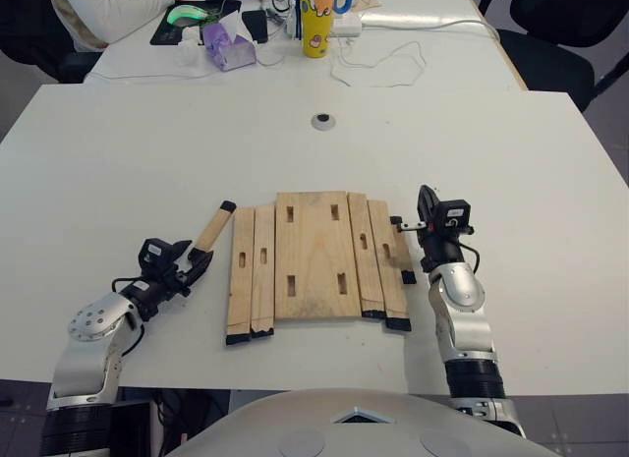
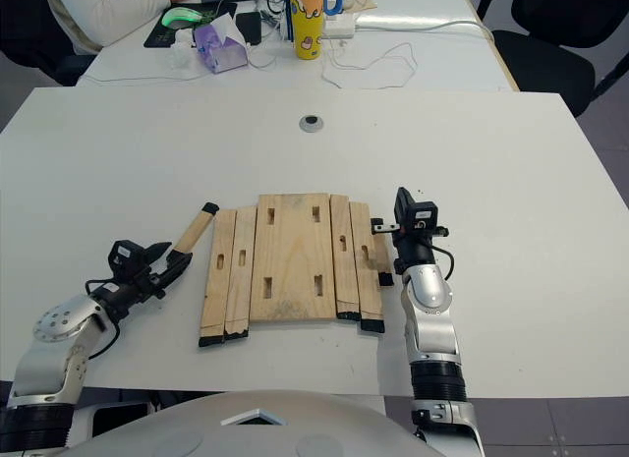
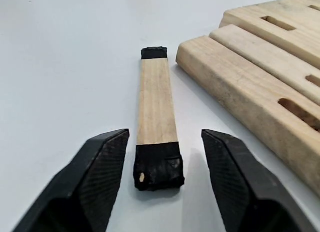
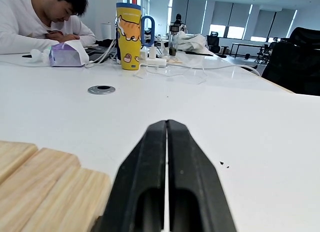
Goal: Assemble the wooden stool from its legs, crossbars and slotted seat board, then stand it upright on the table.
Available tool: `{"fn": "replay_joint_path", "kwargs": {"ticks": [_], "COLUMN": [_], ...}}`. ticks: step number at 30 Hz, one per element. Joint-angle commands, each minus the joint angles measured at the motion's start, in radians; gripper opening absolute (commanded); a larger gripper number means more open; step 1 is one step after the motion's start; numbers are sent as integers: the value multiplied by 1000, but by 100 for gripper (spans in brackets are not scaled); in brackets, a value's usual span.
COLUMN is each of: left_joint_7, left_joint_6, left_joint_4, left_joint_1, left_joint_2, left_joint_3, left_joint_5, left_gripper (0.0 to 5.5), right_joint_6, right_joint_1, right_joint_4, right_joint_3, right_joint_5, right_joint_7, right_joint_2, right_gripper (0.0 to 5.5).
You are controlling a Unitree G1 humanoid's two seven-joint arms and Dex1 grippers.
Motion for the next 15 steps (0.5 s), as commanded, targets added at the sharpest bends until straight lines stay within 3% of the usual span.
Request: {"fn": "replay_joint_path", "kwargs": {"ticks": [1,11,15], "left_joint_7": [13,22,43], "left_joint_6": [-11,-16,-31], "left_joint_4": [18,6,-4], "left_joint_1": [4,5,-11], "left_joint_2": [5,-10,-31], "left_joint_3": [-14,-19,-17], "left_joint_5": [36,42,41], "left_gripper": [267,135,134], "right_joint_6": [-2,-1,5], "right_joint_1": [-19,-22,-33], "right_joint_4": [9,9,2], "right_joint_3": [3,4,4], "right_joint_5": [-4,-4,-1], "right_joint_7": [3,5,6], "right_joint_2": [-3,-3,-4], "right_gripper": [0,0,0]}}
